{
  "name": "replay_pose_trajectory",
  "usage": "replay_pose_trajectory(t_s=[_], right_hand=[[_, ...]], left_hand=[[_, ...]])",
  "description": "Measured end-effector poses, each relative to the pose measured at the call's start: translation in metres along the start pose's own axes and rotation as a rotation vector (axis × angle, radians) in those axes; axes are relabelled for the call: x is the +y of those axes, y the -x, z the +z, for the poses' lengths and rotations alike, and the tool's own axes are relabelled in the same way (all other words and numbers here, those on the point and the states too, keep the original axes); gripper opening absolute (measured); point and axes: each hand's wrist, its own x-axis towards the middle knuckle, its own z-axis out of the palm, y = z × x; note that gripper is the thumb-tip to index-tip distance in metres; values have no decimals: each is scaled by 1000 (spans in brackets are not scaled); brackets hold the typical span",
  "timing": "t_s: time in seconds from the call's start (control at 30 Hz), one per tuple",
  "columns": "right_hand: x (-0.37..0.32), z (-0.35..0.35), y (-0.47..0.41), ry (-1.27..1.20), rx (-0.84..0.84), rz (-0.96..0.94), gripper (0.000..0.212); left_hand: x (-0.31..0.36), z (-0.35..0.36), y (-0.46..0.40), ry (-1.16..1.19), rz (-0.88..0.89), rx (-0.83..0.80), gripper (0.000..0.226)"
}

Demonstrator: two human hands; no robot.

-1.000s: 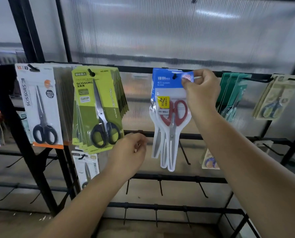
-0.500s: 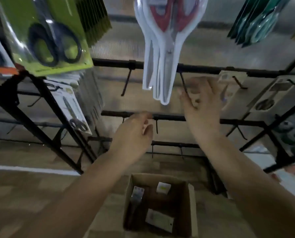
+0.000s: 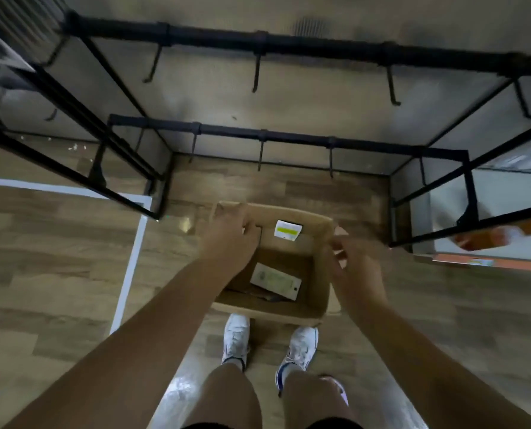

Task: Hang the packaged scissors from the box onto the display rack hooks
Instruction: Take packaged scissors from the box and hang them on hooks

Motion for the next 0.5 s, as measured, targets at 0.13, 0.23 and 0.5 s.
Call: replay_pose_trajectory(t_s=[0.13,0.23,0.5], right_hand=[[90,84,-27,25,-137,239,22],[162,163,-54,72,-275,373,27],[297,333,-146,449,-495,205,38]], left_hand=[[-73,100,-45,-139,-55,-162,25],[-145,175,-78,-269,-109,-265,23],[-298,318,-172,-342,-310,-320,35]])
